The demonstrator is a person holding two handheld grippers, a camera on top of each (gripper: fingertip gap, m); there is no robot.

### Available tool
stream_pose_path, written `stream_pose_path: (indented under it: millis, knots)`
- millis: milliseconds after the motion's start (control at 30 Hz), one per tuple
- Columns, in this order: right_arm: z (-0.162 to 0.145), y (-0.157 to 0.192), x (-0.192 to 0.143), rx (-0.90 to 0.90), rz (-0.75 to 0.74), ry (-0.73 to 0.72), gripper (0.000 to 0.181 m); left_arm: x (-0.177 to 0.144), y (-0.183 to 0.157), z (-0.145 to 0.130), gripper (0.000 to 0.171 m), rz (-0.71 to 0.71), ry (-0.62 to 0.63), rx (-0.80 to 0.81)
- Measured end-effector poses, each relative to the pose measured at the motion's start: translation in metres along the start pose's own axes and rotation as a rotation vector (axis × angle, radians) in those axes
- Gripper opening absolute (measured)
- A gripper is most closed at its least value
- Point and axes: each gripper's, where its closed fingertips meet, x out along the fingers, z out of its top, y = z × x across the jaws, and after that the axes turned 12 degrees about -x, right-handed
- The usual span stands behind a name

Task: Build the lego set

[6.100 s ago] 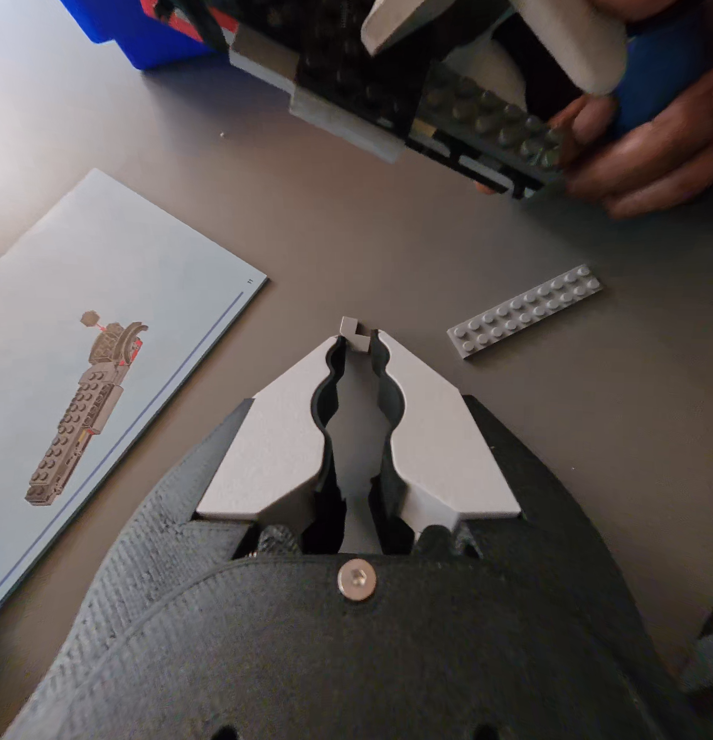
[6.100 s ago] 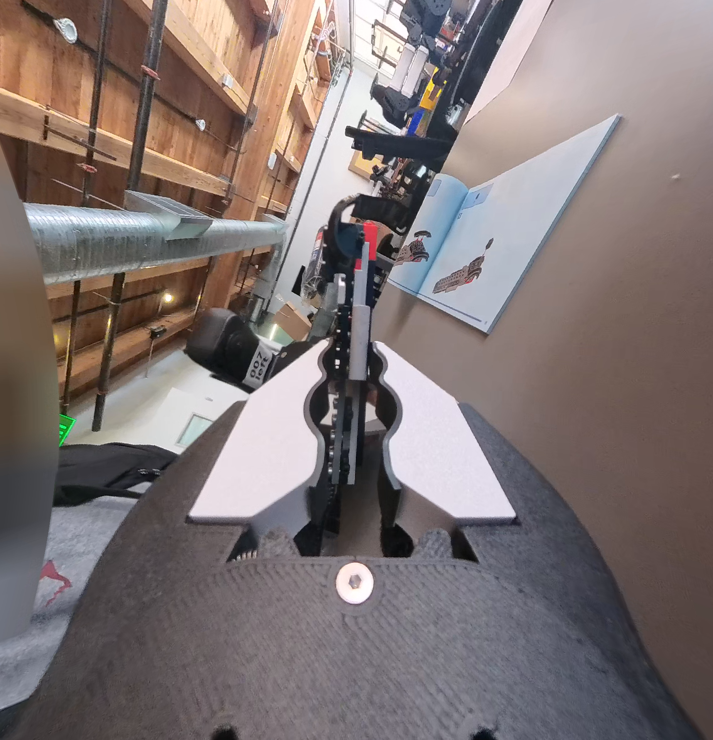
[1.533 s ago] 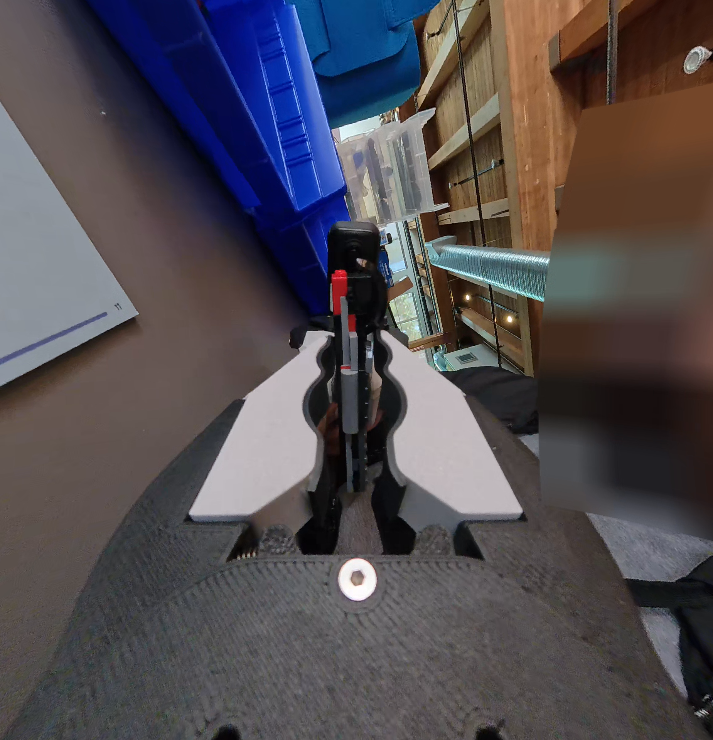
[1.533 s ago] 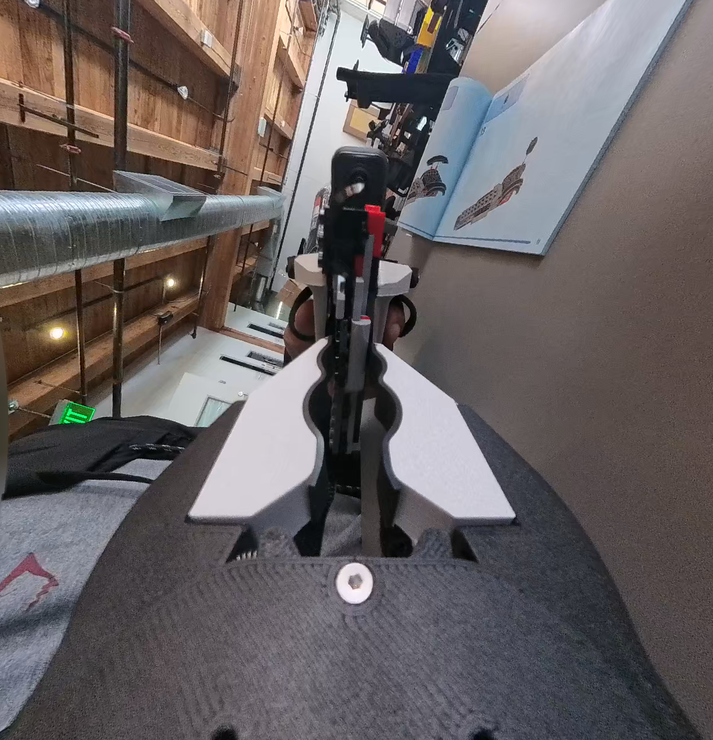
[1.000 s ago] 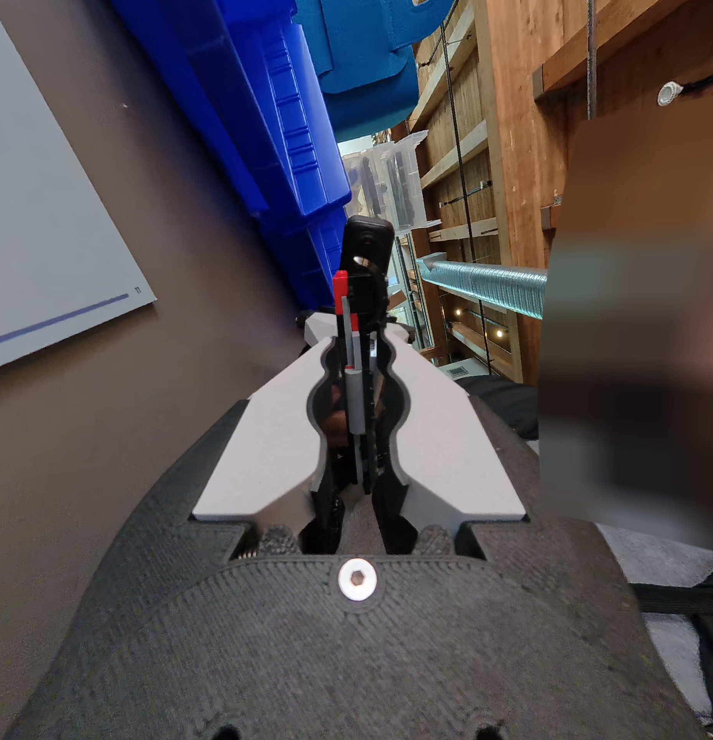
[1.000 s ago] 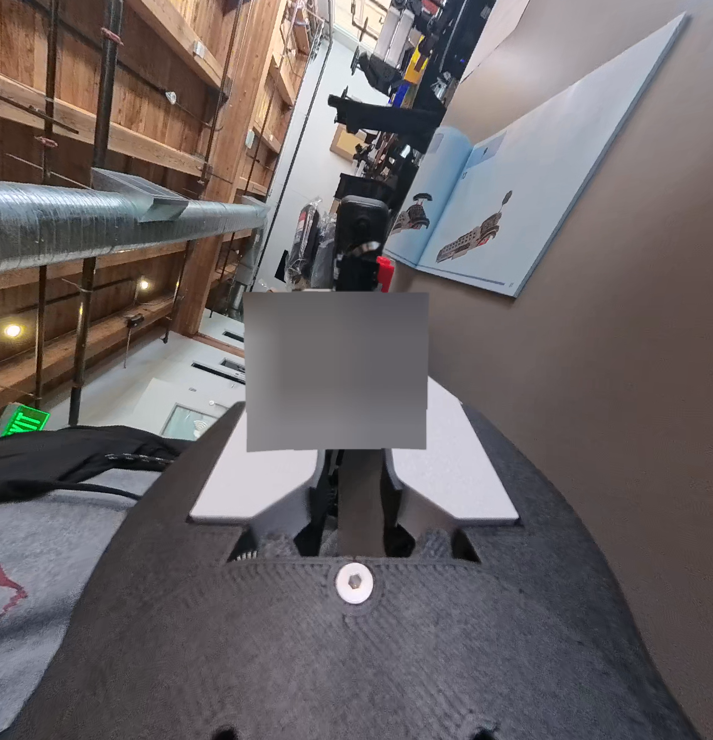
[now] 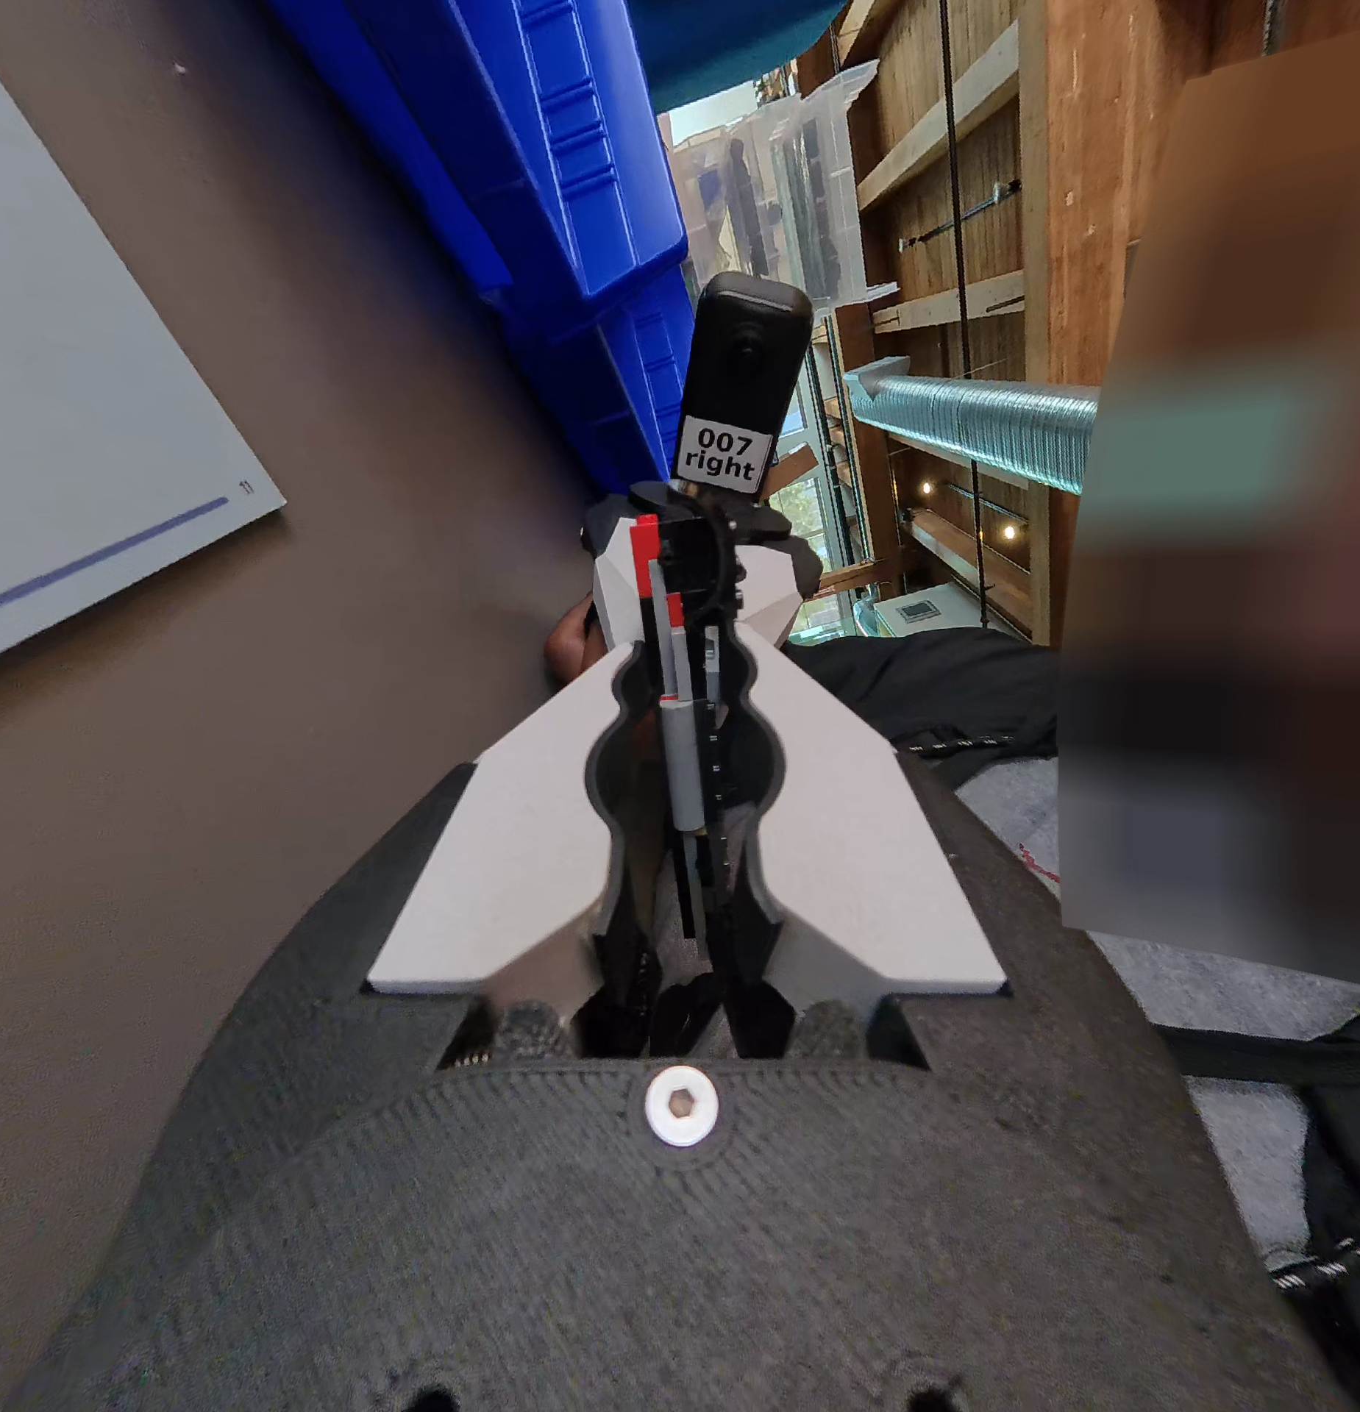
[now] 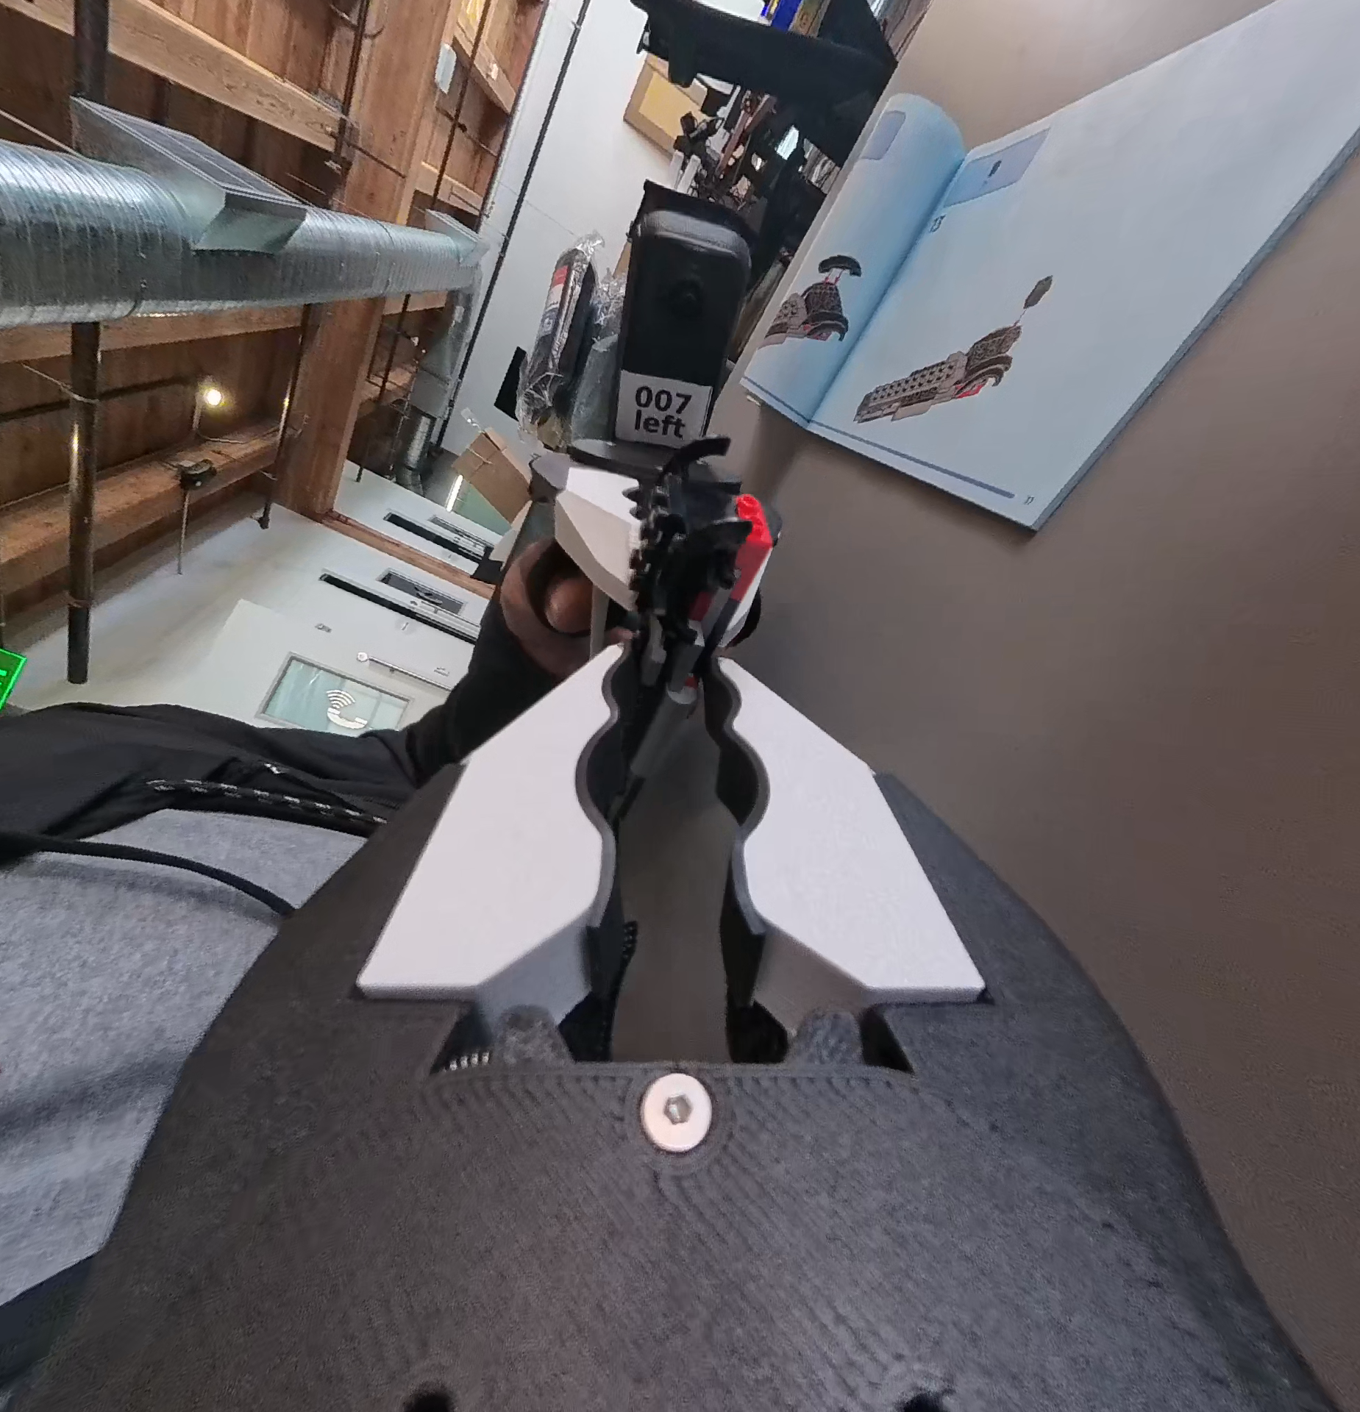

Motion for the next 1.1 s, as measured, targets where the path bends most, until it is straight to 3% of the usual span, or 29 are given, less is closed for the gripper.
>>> stream_pose_path:
  millis: [1100]
  knots:
    - [-0.005, -0.002, 0.004, 0.028, 0.011, 0.050, 0.018, -0.004, 0.002, -0.004, 0.019, 0.008, -0.028, -0.081]
